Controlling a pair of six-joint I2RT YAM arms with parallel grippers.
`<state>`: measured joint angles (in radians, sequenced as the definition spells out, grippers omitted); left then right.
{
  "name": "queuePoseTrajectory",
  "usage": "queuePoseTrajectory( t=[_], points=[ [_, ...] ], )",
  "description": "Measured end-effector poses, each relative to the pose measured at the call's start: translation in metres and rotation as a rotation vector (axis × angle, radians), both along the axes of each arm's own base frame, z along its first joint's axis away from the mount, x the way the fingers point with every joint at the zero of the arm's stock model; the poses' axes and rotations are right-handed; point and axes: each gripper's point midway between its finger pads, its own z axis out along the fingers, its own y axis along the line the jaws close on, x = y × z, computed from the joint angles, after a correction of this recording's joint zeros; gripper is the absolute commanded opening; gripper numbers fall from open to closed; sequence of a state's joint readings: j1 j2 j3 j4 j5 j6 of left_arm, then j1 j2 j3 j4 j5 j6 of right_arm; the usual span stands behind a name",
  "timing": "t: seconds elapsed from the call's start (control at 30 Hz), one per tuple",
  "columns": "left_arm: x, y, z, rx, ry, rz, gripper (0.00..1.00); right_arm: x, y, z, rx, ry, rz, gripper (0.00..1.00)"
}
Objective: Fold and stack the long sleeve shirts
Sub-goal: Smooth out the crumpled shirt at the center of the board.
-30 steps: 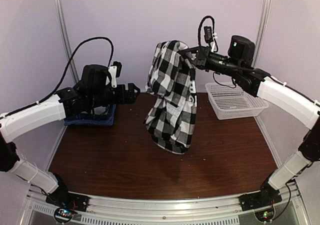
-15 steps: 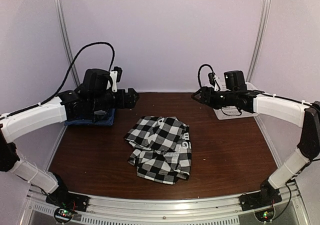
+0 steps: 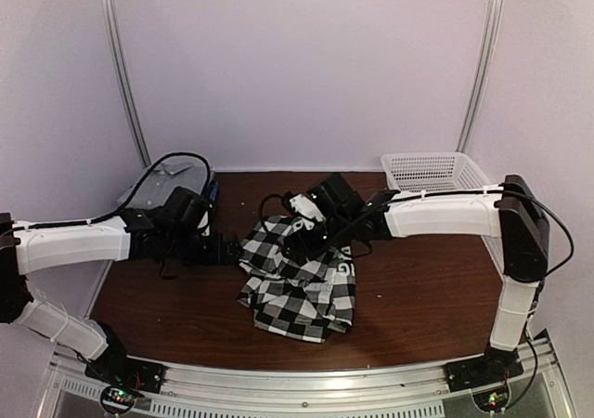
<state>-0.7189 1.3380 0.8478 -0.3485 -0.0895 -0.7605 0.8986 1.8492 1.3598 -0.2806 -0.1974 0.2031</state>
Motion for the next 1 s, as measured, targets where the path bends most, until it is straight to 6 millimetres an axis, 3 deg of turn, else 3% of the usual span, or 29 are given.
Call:
queuePoseTrajectory(
  t=[0.17,0.37,0.57,0.73,0.83,0.93,1.0],
  points=[
    [-0.031,0.018,-0.029,-0.022,0.107,0.041,0.98,-0.017,0.042,-0.023,-0.111,-0.076,0.076,0.85],
    [-0.059,0.027,-0.058,-0.085,0.215,0.084,0.96,-0.028,0.082,-0.034,-0.158,-0.147,0.128,0.83],
    [-0.076,0.027,-0.077,-0.150,0.293,0.109,0.91,-0.015,0.101,-0.054,-0.181,-0.169,0.121,0.79],
    [-0.074,0.015,-0.071,-0.215,0.294,0.092,0.87,-0.009,0.107,-0.086,-0.227,-0.159,0.112,0.73],
    [-0.075,0.009,-0.072,-0.247,0.304,0.071,0.86,-0.004,0.108,-0.102,-0.246,-0.147,0.089,0.63],
    [-0.080,0.006,-0.081,-0.248,0.335,0.052,0.84,0.002,0.110,-0.094,-0.240,-0.157,0.051,0.49],
    [-0.082,0.003,-0.087,-0.245,0.356,0.036,0.82,0.008,0.110,-0.087,-0.229,-0.161,0.015,0.33]
  ],
)
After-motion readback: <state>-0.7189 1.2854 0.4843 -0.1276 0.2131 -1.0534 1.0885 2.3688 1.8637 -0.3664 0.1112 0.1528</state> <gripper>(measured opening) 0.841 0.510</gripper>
